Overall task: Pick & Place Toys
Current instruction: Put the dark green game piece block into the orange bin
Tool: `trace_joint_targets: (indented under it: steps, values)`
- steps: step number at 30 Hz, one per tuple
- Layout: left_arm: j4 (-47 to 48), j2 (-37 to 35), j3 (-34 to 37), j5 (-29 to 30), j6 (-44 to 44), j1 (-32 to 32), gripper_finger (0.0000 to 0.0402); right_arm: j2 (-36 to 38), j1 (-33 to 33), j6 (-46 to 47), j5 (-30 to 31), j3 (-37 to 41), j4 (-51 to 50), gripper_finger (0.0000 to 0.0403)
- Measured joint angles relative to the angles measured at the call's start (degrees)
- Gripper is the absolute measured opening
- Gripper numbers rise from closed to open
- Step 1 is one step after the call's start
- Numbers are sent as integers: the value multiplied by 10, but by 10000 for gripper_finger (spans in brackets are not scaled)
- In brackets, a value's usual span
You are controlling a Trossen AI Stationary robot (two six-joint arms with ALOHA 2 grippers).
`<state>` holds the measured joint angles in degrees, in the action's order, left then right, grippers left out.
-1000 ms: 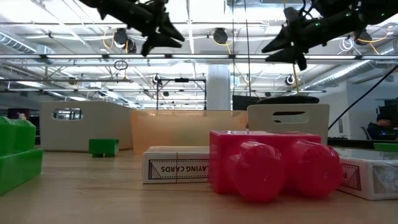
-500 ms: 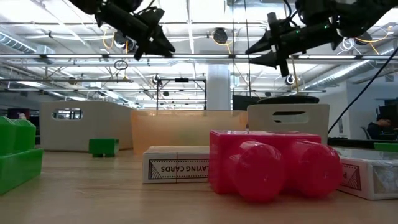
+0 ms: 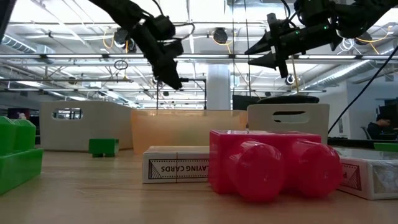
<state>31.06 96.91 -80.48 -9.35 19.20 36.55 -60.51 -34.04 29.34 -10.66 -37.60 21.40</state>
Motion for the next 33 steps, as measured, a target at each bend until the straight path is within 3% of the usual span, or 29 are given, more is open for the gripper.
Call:
trace_joint_targets:
  steps: [7,25,33]
  values:
    - [41,62,-19,-8,109,-3,251,0,0,0,-1,0,-12,157]
    - [34,146,-19,19,123,-4,186,0,0,-16,-1,0,-42,157]
    - [35,153,-32,42,132,-5,211,0,0,-17,-1,0,-43,157]
